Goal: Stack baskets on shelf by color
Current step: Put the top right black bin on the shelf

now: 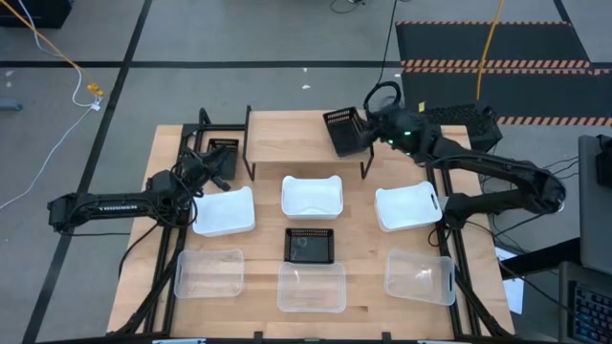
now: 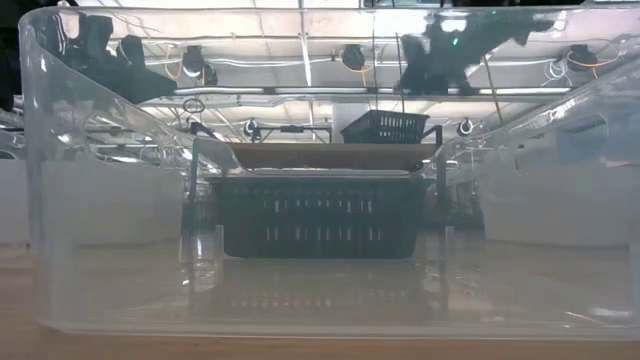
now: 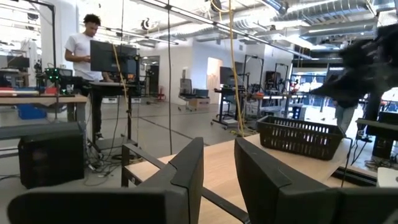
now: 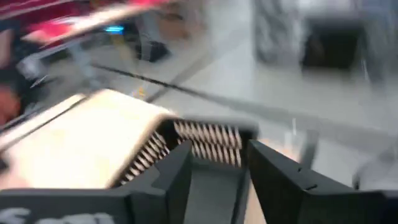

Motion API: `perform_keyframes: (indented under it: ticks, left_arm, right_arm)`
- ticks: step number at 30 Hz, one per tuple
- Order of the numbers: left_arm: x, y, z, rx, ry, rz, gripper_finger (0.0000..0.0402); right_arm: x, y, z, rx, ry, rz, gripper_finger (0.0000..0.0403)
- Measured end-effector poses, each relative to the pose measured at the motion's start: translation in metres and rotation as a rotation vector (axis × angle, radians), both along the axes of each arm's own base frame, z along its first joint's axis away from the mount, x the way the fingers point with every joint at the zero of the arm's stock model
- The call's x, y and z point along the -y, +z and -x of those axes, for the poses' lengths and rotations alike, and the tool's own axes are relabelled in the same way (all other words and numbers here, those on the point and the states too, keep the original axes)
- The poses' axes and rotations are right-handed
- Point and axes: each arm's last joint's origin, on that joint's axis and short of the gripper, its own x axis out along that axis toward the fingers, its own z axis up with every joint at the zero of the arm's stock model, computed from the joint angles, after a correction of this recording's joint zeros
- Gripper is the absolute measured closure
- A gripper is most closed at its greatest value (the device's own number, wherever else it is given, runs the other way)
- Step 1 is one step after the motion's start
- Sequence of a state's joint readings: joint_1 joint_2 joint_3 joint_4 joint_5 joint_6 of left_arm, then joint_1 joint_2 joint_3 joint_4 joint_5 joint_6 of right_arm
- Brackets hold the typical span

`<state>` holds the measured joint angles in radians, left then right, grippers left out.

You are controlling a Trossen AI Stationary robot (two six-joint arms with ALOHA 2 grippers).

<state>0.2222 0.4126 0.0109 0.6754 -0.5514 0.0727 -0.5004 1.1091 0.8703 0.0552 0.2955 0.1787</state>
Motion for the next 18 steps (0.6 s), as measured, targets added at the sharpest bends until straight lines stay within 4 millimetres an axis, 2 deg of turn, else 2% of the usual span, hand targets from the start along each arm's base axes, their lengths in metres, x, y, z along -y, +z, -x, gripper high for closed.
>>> perform_keyframes:
  ticks: [2, 5, 8, 11, 16, 18]
  left_arm:
    - [0.000, 0.000, 0.000, -0.003, 0.001, -0.003, 0.0309]
    - [0.000, 0.000, 0.000, -0.022, 0.007, -0.022, 0.0309]
    - [0.000, 0.000, 0.000, -0.040, 0.013, -0.041, 0.0309]
    - [0.000, 0.001, 0.000, -0.049, 0.019, -0.057, 0.0309]
    - [0.000, 0.005, 0.002, -0.017, 0.029, -0.085, 0.0309]
    - [0.000, 0.006, 0.002, -0.013, 0.028, -0.089, 0.0309]
  right_arm:
    - [-0.010, 0.013, 0.003, -0.059, 0.220, 0.166, 0.0243]
    - [-0.022, 0.013, 0.005, -0.190, 0.439, 0.301, 0.0245]
    - [-0.025, -0.002, 0.004, -0.357, 0.518, 0.288, 0.0249]
    - [-0.021, -0.006, -0.006, -0.490, 0.561, 0.275, 0.0251]
    - [-0.013, 0.019, -0.024, -0.586, 0.632, 0.319, 0.0251]
    - [-0.010, 0.019, -0.030, -0.631, 0.686, 0.294, 0.0252]
